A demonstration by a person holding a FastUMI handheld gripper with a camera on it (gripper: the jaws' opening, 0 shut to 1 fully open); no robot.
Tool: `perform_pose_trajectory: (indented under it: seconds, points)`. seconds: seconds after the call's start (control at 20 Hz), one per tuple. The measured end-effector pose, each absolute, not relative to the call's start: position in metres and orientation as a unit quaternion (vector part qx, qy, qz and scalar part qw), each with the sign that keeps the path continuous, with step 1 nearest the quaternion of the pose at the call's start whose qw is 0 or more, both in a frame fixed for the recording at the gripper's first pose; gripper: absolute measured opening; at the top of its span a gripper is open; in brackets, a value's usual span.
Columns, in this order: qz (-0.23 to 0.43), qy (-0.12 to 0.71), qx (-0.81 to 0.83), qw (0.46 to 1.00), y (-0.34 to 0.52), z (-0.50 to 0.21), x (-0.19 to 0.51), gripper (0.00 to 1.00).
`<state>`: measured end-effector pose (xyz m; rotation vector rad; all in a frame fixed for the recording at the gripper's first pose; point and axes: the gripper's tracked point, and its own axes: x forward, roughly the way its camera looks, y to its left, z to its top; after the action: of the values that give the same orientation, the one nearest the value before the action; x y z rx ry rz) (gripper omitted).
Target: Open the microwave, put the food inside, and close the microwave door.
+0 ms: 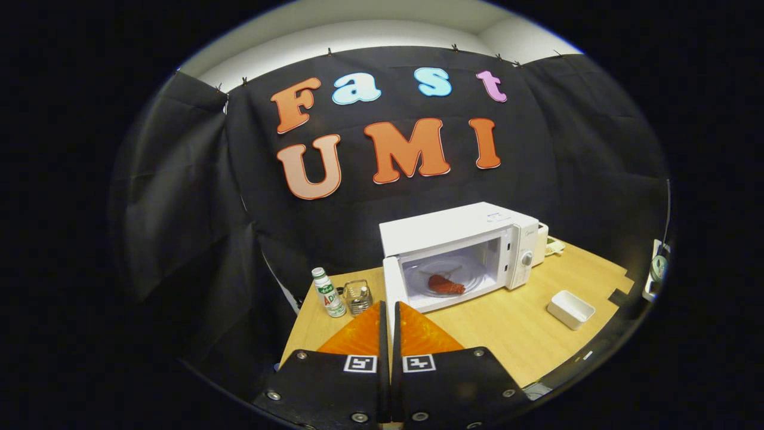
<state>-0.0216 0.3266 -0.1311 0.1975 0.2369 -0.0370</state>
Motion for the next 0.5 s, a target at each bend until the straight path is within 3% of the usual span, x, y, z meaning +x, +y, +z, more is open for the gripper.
perform_pose_trajectory:
  seconds: [0.25,0.5]
  points:
    - [0.009,0.157,0.062,0.986,0.389,-0.19,-0.042,0.01]
    - [0.002,0.164,0.005,0.987,0.393,-0.24,-0.036,0.01]
